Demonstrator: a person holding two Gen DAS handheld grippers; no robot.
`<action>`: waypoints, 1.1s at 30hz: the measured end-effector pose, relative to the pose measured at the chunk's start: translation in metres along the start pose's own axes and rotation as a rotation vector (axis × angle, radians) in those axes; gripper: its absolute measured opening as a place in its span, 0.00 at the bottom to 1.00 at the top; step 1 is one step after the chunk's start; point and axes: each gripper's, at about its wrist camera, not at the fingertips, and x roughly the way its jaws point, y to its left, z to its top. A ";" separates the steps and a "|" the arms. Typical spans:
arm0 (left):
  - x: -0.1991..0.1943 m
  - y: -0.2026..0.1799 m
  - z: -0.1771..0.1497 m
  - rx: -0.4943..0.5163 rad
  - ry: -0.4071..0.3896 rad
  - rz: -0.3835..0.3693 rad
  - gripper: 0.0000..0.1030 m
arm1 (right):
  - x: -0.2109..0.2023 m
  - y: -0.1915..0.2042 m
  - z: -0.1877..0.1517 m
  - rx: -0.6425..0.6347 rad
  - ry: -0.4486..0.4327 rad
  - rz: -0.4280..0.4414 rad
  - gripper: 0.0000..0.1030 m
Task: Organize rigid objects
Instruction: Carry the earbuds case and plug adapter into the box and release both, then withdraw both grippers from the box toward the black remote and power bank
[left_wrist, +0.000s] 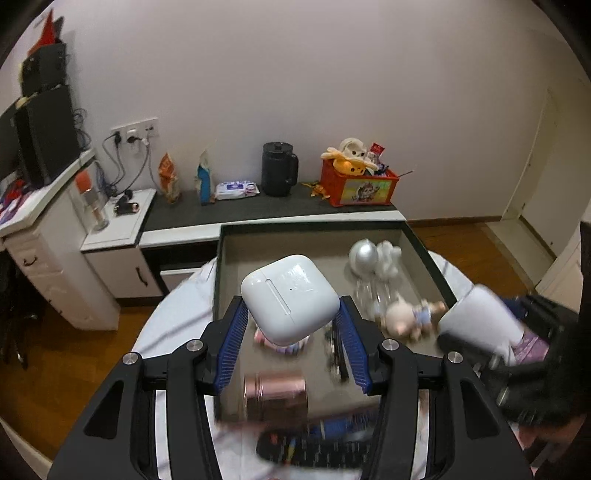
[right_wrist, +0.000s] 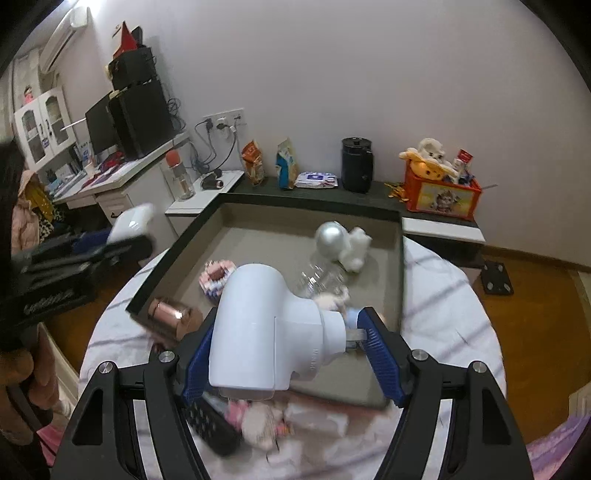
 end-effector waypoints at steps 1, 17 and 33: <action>0.009 0.000 0.007 0.006 0.007 0.004 0.49 | 0.008 0.003 0.005 -0.012 0.005 0.000 0.72; 0.139 0.015 0.032 -0.024 0.232 0.026 0.50 | 0.133 0.002 0.062 -0.079 0.211 -0.069 0.72; 0.071 0.014 0.026 -0.037 0.093 0.038 1.00 | 0.093 -0.003 0.055 -0.039 0.137 -0.055 0.82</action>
